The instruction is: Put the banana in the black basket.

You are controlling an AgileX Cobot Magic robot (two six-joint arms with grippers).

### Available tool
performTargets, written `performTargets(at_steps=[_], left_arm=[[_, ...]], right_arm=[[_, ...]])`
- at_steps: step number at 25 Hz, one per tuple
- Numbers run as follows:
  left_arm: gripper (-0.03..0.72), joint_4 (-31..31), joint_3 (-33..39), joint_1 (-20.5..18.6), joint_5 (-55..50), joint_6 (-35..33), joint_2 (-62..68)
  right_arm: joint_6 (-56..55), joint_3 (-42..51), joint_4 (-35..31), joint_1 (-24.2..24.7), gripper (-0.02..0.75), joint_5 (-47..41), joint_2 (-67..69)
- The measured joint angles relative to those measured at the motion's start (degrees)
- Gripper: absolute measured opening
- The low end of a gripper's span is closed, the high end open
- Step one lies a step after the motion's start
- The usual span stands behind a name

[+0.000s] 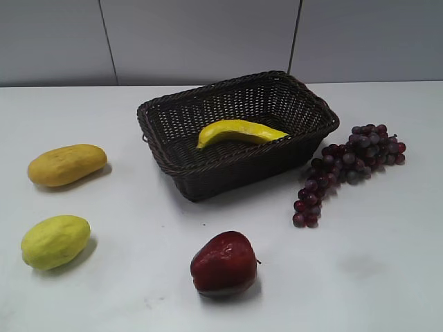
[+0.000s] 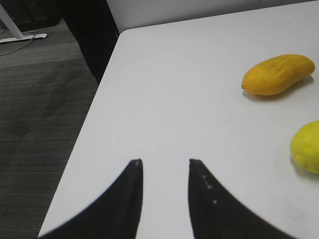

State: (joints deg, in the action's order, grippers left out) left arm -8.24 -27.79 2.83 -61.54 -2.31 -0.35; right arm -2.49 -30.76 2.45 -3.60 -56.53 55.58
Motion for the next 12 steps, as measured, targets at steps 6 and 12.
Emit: performTargets(at_steps=[6, 12], left_arm=[[0.231, 0.0, 0.0, 0.0, 0.0, 0.0, 0.0], [0.231, 0.0, 0.0, 0.0, 0.0, 0.0, 0.0]], right_arm=[[-0.3, 1.5, 0.0, 0.0, 0.584, -2.6, -10.1], [-0.3, 1.5, -0.1, 0.0, 0.582, -2.8, -23.3]])
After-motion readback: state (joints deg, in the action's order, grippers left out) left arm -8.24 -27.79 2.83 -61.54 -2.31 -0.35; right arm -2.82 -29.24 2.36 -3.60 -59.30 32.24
